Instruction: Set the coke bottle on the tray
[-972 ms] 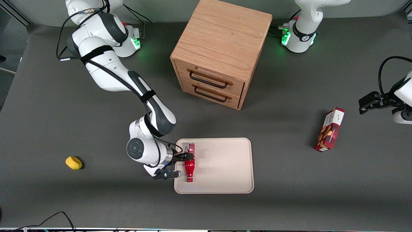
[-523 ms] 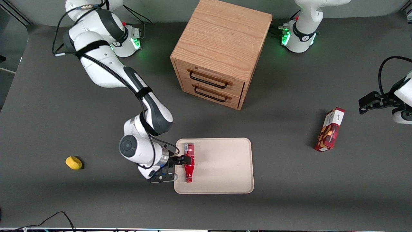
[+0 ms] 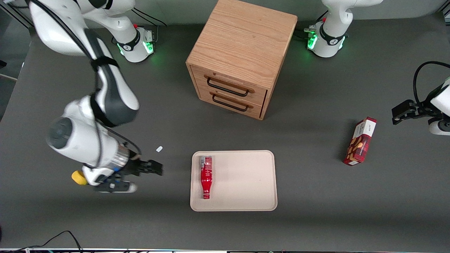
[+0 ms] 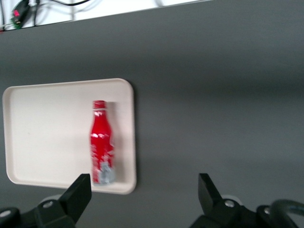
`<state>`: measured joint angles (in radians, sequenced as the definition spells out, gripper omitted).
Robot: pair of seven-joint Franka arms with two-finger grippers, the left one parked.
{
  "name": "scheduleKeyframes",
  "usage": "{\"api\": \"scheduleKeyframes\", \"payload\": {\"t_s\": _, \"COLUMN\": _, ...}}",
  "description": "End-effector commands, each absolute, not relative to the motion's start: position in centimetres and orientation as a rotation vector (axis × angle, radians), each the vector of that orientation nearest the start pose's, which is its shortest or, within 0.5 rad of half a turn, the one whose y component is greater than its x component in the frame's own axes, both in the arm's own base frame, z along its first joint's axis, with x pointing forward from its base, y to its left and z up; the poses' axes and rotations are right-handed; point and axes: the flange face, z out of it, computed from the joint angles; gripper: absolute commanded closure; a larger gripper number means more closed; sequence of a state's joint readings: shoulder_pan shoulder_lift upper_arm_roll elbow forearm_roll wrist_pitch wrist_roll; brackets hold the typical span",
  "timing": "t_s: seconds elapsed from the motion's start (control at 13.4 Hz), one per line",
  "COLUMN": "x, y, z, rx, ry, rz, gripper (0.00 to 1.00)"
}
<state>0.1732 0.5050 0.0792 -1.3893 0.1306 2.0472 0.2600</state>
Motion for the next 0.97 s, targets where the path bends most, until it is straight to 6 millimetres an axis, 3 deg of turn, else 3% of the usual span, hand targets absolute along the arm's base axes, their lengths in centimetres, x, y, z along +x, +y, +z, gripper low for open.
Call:
{"api": "scheduleKeyframes", "payload": {"t_s": 0.0, "x": 64.9, "y": 10.8, "z": 47.9, "rx": -3.046, "ry": 0.192, "rz": -0.174, "gripper": 0.00}}
{"api": "scheduleKeyframes", "payload": {"t_s": 0.15, "x": 61.2, "y": 6.8, "z": 50.4, "rx": -3.060, "ry": 0.254, "rz": -0.176, "gripper": 0.00}}
{"api": "scheduleKeyframes", "payload": {"t_s": 0.3, "x": 58.3, "y": 5.7, "z": 54.5, "rx": -3.072, "ry": 0.251, "rz": -0.169, "gripper": 0.00}}
{"api": "scheduleKeyframes", "payload": {"t_s": 0.52, "x": 55.1, "y": 5.3, "z": 58.1, "rx": -3.091, "ry": 0.251, "rz": -0.096, "gripper": 0.00}}
{"api": "scheduleKeyframes", "payload": {"t_s": 0.67, "x": 53.8, "y": 5.3, "z": 59.1, "rx": -3.132, "ry": 0.206, "rz": -0.045, "gripper": 0.00}}
{"api": "scheduleKeyframes", "payload": {"t_s": 0.9, "x": 53.4, "y": 4.3, "z": 59.5, "rx": -3.165, "ry": 0.124, "rz": -0.019, "gripper": 0.00}}
